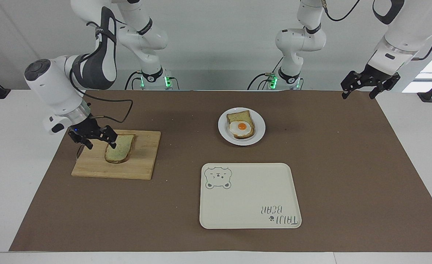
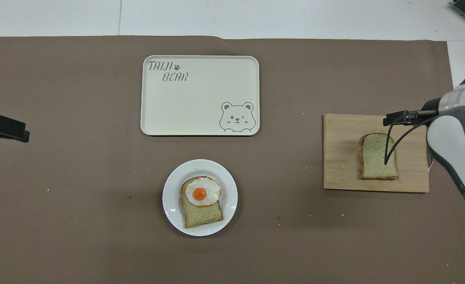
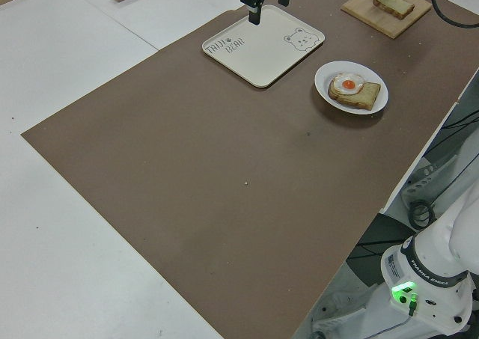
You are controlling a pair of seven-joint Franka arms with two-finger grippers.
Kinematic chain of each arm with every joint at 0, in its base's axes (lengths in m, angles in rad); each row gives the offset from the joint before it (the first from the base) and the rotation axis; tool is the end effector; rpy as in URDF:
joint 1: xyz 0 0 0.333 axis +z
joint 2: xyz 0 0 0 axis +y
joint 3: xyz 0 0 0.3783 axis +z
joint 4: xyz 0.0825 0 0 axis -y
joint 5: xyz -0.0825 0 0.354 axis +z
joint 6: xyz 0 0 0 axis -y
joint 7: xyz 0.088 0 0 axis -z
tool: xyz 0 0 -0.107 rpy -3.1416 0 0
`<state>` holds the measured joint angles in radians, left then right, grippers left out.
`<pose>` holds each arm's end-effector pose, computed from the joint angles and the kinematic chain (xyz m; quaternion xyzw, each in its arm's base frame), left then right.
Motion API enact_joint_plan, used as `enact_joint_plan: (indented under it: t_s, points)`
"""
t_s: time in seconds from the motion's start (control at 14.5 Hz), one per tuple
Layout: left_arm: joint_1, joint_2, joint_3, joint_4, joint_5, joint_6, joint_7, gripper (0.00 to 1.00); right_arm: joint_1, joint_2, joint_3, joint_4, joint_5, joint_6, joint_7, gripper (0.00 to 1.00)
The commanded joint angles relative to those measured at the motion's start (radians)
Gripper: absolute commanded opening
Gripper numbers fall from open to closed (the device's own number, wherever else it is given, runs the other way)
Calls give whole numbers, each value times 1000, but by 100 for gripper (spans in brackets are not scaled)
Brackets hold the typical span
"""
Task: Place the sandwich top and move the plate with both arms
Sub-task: 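Reach the right gripper down and grasp the bread slice on the board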
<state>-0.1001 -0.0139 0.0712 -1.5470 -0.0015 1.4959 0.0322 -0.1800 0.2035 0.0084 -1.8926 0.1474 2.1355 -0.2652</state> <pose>0.5116 -0.0146 0.6980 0.9994 -0.0306 -0.0186 0.0013 0.5895 -0.0961 0.4776 -0.9977 -0.0084 -0.0330 0.0580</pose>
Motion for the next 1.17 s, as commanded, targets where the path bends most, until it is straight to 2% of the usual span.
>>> enact_joint_plan:
  t_s: [0.0, 0.41, 1.11]
  points:
    - [-1, -15, 5, -10, -14, -11, -6, 100, -29, -6, 9, -65, 46, 49, -75, 100]
    - [-1, -15, 5, -10, -14, -11, -6, 100, -32, 72, 9, -105, 70, 145, -107, 100]
    - [-1, -15, 5, -10, -14, -11, -6, 100, -41, 71, 9, -161, 103, 155, -126, 100]
